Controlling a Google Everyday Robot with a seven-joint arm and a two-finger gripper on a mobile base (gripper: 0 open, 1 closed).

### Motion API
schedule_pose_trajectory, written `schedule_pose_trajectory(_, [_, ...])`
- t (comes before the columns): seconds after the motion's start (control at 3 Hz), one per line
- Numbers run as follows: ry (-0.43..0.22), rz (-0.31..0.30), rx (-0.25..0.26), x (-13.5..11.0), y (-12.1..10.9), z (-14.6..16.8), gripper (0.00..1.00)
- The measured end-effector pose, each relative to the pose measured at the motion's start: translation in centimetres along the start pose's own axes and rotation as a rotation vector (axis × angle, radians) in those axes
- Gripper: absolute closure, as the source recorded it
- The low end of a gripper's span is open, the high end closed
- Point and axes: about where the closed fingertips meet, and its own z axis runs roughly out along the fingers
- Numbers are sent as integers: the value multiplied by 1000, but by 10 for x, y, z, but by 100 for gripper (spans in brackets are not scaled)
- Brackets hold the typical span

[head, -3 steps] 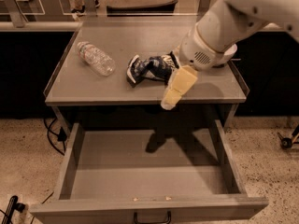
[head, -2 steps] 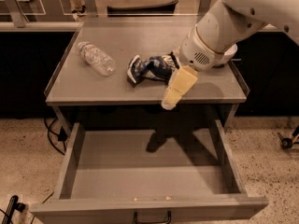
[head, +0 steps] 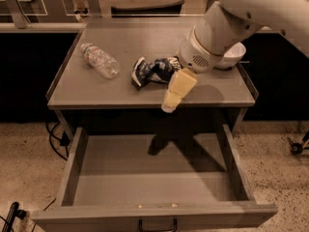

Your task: Place blue chip bag into top drawer

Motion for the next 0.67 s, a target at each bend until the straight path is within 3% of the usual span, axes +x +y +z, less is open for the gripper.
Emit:
schedule_pose_trajectory(0.33, [-11,-8,18,-10,-20,11,0])
schedule_pose_trajectory(0.67, [-87,-20,23,-20,-41,22,0])
